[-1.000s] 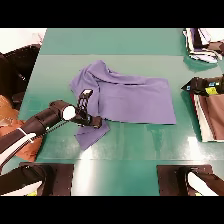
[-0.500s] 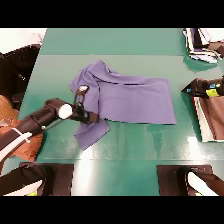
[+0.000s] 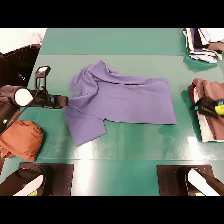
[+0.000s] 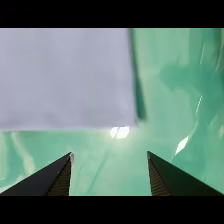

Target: Fold the shirts.

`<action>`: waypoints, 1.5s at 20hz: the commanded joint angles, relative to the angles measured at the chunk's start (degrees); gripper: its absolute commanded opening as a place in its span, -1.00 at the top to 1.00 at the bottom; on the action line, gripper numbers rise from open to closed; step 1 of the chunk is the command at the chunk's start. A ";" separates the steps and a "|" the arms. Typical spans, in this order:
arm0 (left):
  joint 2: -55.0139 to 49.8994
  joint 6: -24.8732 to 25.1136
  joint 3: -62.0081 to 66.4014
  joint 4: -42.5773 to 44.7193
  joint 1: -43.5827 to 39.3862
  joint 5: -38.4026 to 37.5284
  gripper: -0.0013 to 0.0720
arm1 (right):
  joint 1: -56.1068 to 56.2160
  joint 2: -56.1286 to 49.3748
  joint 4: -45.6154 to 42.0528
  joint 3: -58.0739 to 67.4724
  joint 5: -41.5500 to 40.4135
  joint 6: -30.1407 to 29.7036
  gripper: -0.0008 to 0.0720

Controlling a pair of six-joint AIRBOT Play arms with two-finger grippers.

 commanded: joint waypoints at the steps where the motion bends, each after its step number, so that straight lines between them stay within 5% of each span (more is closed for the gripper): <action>1: 0.72 2.03 -0.20 -0.24 2.45 -1.31 0.90 | -5.09 0.00 4.85 -11.52 -5.66 -0.20 -0.49; 5: 0.72 2.01 -0.20 -0.81 2.45 -0.50 0.90 | -5.07 -1.07 12.22 -19.52 -13.29 -0.39 -0.25; 12: 0.72 2.01 -0.17 -1.84 2.45 -0.66 0.90 | 3.69 -11.13 14.69 -17.03 -19.61 -0.59 -0.19; 16: 1.22 1.79 0.48 -1.81 2.45 -0.07 0.90 | 7.63 -12.98 14.53 -13.20 -19.96 -2.36 0.90; 21: 6.23 2.08 14.05 -1.49 2.45 -3.28 0.90 | 8.74 -3.45 14.49 -4.26 -17.86 -4.02 0.93; 26: 15.54 7.21 40.63 -1.36 2.45 -2.54 0.90 | 8.76 11.19 13.99 18.18 -18.80 -4.02 0.93; 30: 18.25 8.41 59.45 -1.40 2.45 -0.57 0.90 | 8.76 17.03 5.44 36.57 -19.21 -3.91 0.93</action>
